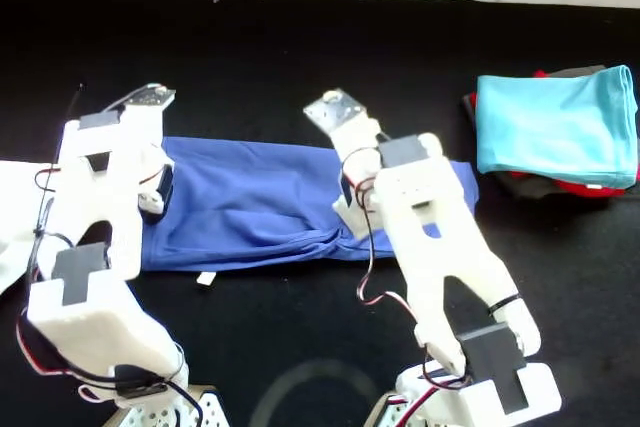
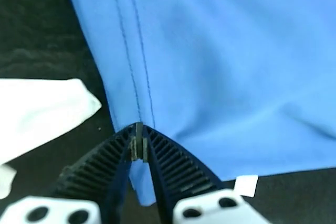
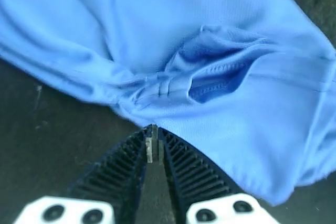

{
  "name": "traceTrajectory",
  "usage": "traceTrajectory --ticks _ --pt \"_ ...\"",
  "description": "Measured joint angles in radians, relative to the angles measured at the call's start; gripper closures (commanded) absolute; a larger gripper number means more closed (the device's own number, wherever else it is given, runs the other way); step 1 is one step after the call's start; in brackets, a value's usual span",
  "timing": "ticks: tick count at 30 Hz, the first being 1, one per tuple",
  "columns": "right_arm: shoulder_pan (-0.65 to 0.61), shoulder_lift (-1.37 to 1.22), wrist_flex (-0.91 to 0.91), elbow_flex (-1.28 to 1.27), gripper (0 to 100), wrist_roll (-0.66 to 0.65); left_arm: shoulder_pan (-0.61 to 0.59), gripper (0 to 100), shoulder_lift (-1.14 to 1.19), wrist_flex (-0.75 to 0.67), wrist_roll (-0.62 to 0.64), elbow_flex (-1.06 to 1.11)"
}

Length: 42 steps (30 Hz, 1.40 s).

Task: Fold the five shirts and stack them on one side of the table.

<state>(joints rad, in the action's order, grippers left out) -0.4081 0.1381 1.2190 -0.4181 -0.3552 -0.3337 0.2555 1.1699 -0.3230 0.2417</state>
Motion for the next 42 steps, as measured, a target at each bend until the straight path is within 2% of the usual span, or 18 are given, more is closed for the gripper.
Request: traceTrajectory --ticks 4,8,13,15,20,24,28,34,42 --pt "0.000 0.000 -0.190 -0.121 99.3 0.000 0.000 99 0.003 -0.009 0.037 -0.002" --pt "0.000 0.003 -0.226 -0.146 99.3 0.000 0.000 99 0.003 -0.002 0.060 -0.049" --pt "0.000 0.089 -0.141 -0.089 99.3 0.000 0.000 98 0.003 0.137 0.060 -0.170" --pt "0.000 0.130 -0.094 -0.041 98.9 0.000 -0.008 95 0.003 0.170 0.058 -0.219" --pt "0.005 0.183 0.049 0.080 98.9 0.000 -0.055 82 0.014 0.192 0.060 -0.278" --pt "0.052 0.184 0.103 0.124 98.9 0.000 -0.054 82 0.014 0.192 0.060 -0.278" --pt "0.107 0.184 0.109 0.124 98.9 0.000 -0.055 82 0.014 0.124 0.060 -0.270" --pt "0.109 0.184 0.109 0.124 98.9 0.000 -0.055 82 0.014 0.003 0.060 -0.193" --pt "0.112 0.184 0.109 0.124 98.9 0.000 0.008 82 0.157 -0.023 0.060 -0.222"
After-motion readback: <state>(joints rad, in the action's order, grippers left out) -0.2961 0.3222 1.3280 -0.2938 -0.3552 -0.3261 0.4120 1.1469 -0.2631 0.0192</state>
